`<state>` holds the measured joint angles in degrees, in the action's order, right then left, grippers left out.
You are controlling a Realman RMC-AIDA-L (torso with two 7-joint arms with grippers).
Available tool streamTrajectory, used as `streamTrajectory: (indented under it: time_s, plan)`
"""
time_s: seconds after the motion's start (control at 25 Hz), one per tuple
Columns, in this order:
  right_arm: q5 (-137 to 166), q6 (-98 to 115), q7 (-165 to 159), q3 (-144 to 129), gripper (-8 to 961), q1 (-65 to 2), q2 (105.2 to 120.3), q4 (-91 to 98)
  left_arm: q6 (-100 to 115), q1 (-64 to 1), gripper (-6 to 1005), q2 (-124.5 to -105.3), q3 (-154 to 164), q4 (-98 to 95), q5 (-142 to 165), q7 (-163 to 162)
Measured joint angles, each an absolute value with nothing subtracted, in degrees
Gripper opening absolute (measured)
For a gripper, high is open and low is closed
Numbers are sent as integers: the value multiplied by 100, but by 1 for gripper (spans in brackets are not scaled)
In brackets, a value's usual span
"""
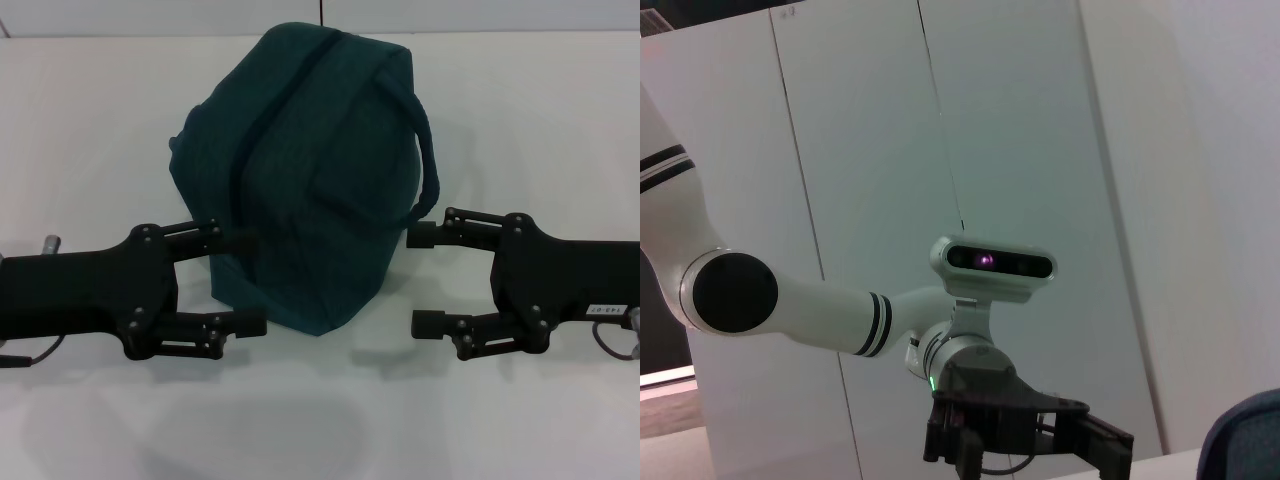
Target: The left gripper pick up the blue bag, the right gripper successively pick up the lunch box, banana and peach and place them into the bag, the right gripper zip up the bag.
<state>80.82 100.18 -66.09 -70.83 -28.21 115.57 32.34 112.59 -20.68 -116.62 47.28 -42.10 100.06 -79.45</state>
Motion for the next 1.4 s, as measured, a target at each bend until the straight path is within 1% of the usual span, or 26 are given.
streamTrajectory:
  time_s: [1.0,1.4]
  plan:
    - [8080,10007,-6609,-6798,868,-2821,11531,3246,11242,-2110,886,-11669,4683,-4210,9848,-7912]
    - [8076,10308,-6610,-6076,868,-2769,11520,3211,11220,-2128,886,-11610,4452,-4210,9337,-7910]
